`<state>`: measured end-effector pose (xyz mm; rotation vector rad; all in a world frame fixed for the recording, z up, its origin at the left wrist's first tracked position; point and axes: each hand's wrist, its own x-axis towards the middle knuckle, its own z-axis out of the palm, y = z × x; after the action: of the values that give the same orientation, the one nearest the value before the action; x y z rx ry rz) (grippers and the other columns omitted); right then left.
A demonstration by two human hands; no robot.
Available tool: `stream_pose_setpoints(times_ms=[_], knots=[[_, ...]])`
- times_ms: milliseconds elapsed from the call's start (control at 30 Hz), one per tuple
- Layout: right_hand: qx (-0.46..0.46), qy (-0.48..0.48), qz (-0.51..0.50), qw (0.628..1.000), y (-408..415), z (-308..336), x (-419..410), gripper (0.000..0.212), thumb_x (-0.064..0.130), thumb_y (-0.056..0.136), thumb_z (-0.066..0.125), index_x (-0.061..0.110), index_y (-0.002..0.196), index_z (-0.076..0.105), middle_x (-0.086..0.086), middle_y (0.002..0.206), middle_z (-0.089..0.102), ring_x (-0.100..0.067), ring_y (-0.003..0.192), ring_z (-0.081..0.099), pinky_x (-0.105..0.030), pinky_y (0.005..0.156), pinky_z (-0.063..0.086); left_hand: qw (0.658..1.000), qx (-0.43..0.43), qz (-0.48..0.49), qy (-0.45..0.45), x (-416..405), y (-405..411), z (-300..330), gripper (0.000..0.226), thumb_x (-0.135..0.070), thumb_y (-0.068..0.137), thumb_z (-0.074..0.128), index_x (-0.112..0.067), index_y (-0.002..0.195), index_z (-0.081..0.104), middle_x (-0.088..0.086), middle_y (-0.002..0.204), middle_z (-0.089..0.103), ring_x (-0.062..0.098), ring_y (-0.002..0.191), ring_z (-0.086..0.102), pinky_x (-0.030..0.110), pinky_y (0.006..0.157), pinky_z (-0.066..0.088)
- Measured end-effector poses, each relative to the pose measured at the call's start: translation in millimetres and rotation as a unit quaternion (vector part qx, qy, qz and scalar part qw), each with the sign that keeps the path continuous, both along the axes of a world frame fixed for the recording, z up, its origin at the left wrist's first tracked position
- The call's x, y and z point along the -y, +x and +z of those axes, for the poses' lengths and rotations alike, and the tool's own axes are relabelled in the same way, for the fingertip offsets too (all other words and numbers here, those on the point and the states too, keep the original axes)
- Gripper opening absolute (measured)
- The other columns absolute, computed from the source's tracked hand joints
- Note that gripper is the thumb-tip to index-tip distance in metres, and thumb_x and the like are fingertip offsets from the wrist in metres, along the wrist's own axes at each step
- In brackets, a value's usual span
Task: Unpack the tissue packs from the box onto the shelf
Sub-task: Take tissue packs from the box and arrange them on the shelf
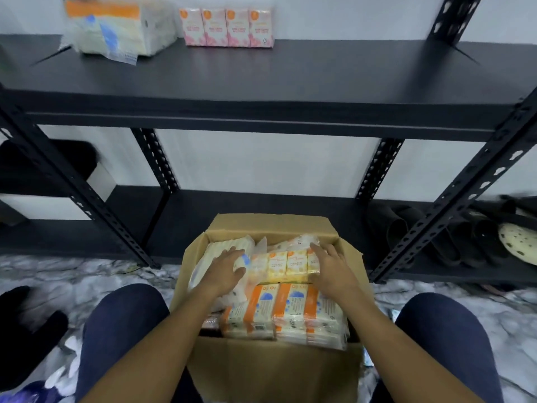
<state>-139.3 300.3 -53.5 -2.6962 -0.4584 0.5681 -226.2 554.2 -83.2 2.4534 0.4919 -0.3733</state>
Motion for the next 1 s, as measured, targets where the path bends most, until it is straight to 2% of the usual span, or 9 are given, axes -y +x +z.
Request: stream_pose_setpoints(times_ms=[133,300,433,533,667,833,933,1000], knots=[[0.013,-0.025,0.013,1.000,8,-2,-5,0.085,0.033,0.085,0.072,0.028,0.154,0.023,0.000,0.156,0.025,-0.027,0.138,0.029,-0.039,0.111,0.036,1.000,0.000,0.009,0.004,-1,6,-4,0.052,-0.023,0.100,0.050,-0.026,0.149,0.035,0.001,0.162,0.020,0.021,0.149,0.017,0.037,0.120,0.018],[0.043,-0.075,0.060,0.994,24,-8,-10,0.080,0.046,0.076,0.076,0.029,0.143,0.036,0.000,0.148,0.033,-0.027,0.134,0.028,-0.041,0.111,0.035,0.999,0.036,0.038,0.010,0,9,-14,0.049,-0.019,0.099,0.050,-0.025,0.147,0.039,0.001,0.158,0.030,0.021,0.146,0.026,0.036,0.119,0.021],[0.017,-0.067,0.082,0.994,32,-10,-11,0.084,0.050,0.074,0.076,0.027,0.144,0.035,0.001,0.149,0.036,-0.026,0.134,0.032,-0.044,0.111,0.035,0.996,0.064,0.058,0.026,1,15,-15,0.046,-0.017,0.098,0.049,-0.023,0.144,0.044,0.002,0.148,0.045,0.022,0.135,0.041,0.034,0.113,0.033],[0.008,-0.068,0.076,0.995,32,-9,-17,0.085,0.058,0.074,0.071,0.026,0.144,0.035,0.000,0.147,0.040,-0.027,0.132,0.034,-0.044,0.108,0.037,0.994,0.077,0.063,0.040,2,17,-17,0.044,-0.018,0.098,0.050,-0.025,0.141,0.047,0.001,0.147,0.048,0.021,0.134,0.043,0.033,0.111,0.035],[0.002,-0.136,0.103,0.985,34,-1,-27,0.090,0.065,0.066,0.075,0.024,0.140,0.043,-0.004,0.141,0.044,-0.029,0.132,0.036,-0.045,0.109,0.035,0.994,0.080,0.057,0.047,2,15,-17,0.043,-0.018,0.098,0.050,-0.024,0.141,0.049,0.004,0.145,0.049,0.024,0.133,0.044,0.035,0.110,0.036],[0.042,-0.160,0.143,0.976,35,24,-28,0.087,0.063,0.061,0.079,0.025,0.134,0.052,0.001,0.128,0.050,-0.026,0.125,0.043,-0.045,0.106,0.035,0.994,0.080,0.060,0.038,1,13,-13,0.042,-0.017,0.099,0.049,-0.023,0.140,0.050,0.001,0.149,0.046,0.024,0.134,0.044,0.034,0.112,0.035],[0.050,-0.144,0.128,0.980,36,36,-20,0.081,0.055,0.059,0.083,0.028,0.128,0.053,0.004,0.123,0.049,-0.027,0.120,0.045,-0.052,0.106,0.034,0.993,0.091,0.072,0.025,0,12,-10,0.039,-0.015,0.097,0.051,-0.024,0.134,0.056,0.001,0.140,0.055,0.022,0.127,0.050,0.034,0.106,0.041],[0.031,-0.116,0.115,0.986,37,42,-12,0.077,0.051,0.056,0.086,0.027,0.122,0.053,0.005,0.120,0.053,-0.026,0.112,0.050,-0.053,0.102,0.040,0.992,0.097,0.077,0.019,0,11,-7,0.037,-0.015,0.095,0.053,-0.025,0.130,0.059,-0.001,0.133,0.061,0.020,0.122,0.055,0.033,0.102,0.045]])
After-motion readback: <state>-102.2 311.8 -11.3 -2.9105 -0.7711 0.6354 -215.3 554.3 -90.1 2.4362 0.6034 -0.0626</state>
